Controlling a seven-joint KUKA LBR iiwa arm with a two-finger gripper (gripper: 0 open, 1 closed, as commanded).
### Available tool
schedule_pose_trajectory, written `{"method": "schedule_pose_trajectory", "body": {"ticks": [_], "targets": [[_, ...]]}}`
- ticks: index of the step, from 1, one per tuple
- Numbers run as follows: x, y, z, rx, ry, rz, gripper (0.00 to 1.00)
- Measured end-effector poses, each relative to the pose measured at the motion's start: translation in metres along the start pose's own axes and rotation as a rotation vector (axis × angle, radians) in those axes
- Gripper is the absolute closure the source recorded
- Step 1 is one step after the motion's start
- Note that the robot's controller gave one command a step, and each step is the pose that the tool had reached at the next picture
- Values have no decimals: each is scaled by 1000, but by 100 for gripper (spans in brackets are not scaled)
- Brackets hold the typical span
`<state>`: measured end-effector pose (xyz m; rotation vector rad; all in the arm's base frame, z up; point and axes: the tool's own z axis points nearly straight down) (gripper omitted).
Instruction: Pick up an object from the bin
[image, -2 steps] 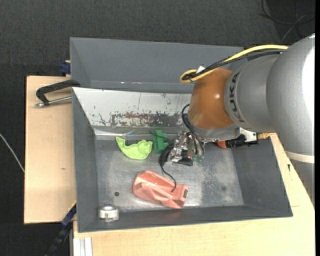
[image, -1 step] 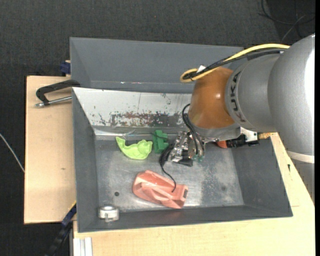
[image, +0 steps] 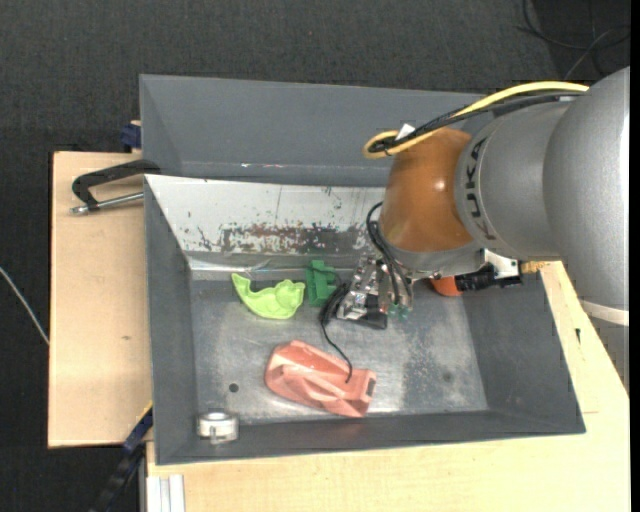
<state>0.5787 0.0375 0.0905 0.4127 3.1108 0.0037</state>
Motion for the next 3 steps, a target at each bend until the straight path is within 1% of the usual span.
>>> {"method": "schedule_pose_trajectory", "body": {"ticks": [1, 3], "targets": [[-1, 0, -7, -1, -3, -1, 100], [-1, 1, -13, -1, -2, 0, 100]]}}
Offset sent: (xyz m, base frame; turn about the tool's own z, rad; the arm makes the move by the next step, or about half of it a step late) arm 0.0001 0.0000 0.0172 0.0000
